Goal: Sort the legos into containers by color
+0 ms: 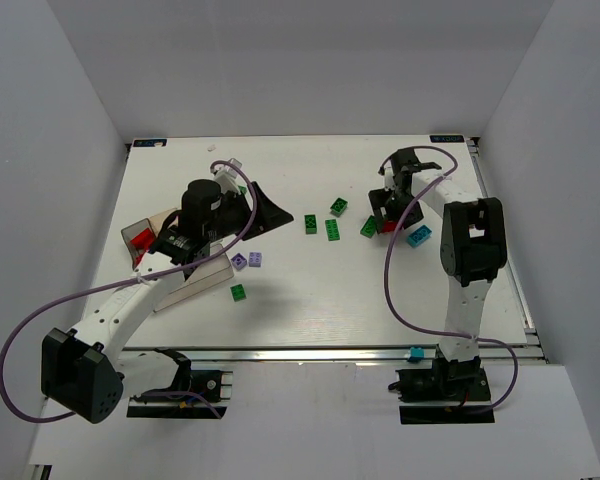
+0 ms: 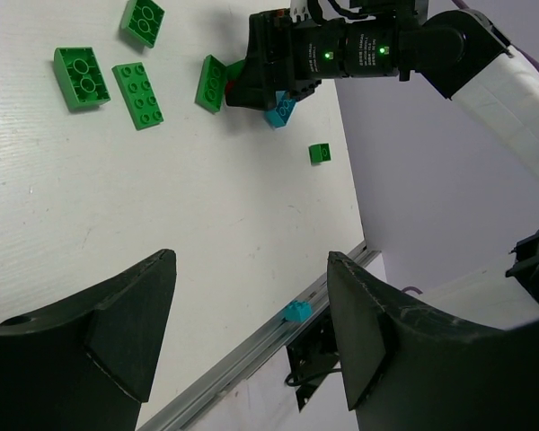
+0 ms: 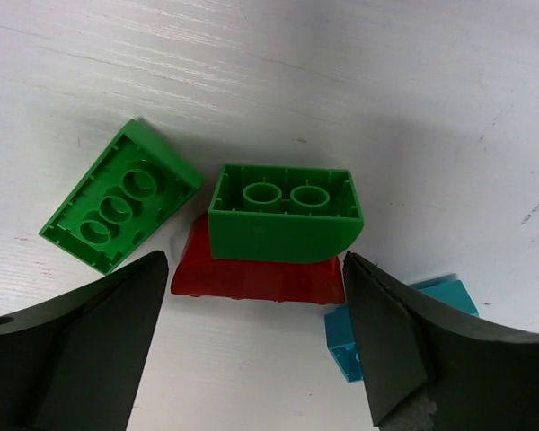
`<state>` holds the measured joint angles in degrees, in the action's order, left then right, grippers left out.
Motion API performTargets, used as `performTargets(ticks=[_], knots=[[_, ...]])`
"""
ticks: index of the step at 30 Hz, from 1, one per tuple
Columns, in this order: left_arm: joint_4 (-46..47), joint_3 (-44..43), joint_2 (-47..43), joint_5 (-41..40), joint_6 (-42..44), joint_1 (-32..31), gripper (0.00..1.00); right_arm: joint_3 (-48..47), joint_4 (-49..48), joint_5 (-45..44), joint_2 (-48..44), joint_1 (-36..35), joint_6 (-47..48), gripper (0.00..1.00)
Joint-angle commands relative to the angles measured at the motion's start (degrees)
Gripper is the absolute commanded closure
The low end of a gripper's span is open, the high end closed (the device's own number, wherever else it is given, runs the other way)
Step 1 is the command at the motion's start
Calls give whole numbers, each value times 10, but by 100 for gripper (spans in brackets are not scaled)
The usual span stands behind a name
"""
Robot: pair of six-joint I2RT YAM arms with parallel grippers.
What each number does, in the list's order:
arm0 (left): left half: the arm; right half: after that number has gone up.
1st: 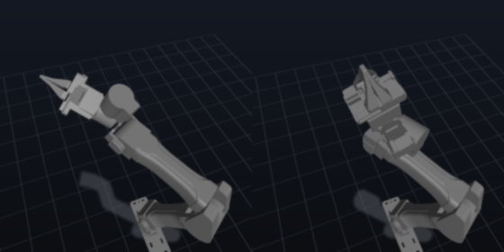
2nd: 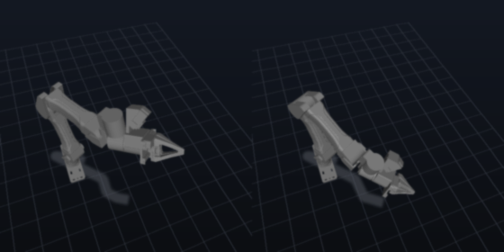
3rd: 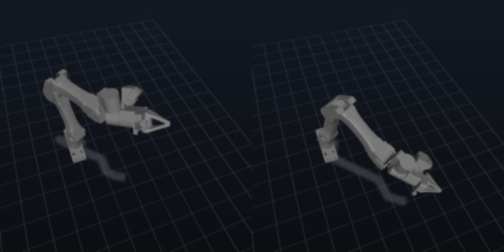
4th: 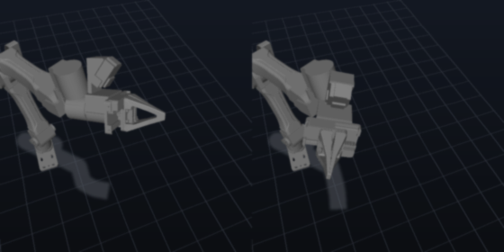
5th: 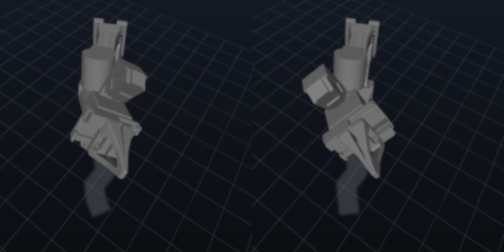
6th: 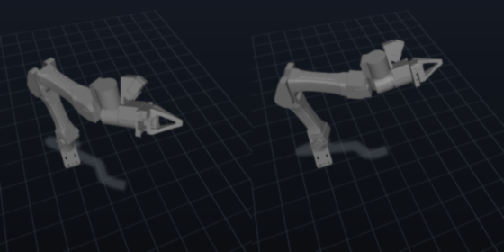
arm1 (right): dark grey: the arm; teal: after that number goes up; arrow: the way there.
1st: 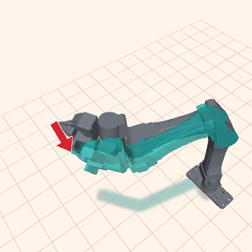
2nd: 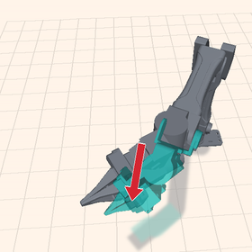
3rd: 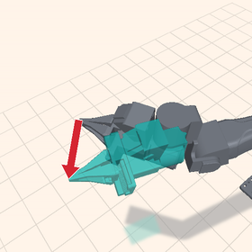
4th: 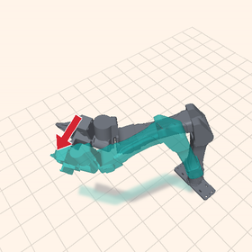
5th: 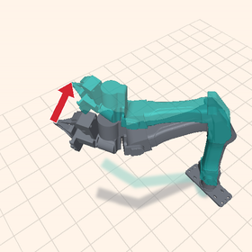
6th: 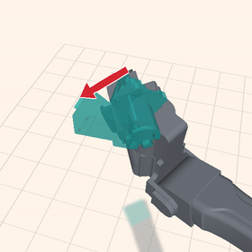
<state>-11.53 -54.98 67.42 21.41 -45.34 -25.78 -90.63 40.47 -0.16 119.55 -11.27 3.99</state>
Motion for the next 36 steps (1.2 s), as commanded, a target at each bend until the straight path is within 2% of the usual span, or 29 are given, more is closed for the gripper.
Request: performTargets(ticks=[1,5,10,15,16,17,19,20,23,26,27,31,36], knots=[[8,-3,-2,-11,0,-6,23,-7,-11,-17,0,0,-9,17],[9,-4,0,-12,0,-6,23,-4,-14,-25,5,-1,-9,26],[11,-4,1,-13,0,-6,23,11,-22,-25,-5,-2,-3,43],[15,-7,9,-8,2,-6,23,51,-63,-10,-46,2,39,65],[19,-11,10,-5,3,-6,22,59,-71,21,-72,4,55,69],[21,-12,13,-1,3,-6,22,77,-81,38,-89,5,75,78],[37,-12,20,15,3,-6,22,98,-100,128,-146,10,180,89],[44,-13,31,31,3,-11,22,124,-104,200,-167,12,254,93],[74,-15,57,59,2,-11,22,156,-80,336,-232,15,409,96],[94,-30,80,95,10,-17,22,159,-11,430,-264,12,512,98],[102,-35,93,109,11,-23,22,159,26,478,-273,10,576,98],[133,-53,123,147,14,-30,22,162,51,524,-282,-9,642,99],[152,-77,148,162,17,-41,22,150,43,529,-282,-48,650,99]])
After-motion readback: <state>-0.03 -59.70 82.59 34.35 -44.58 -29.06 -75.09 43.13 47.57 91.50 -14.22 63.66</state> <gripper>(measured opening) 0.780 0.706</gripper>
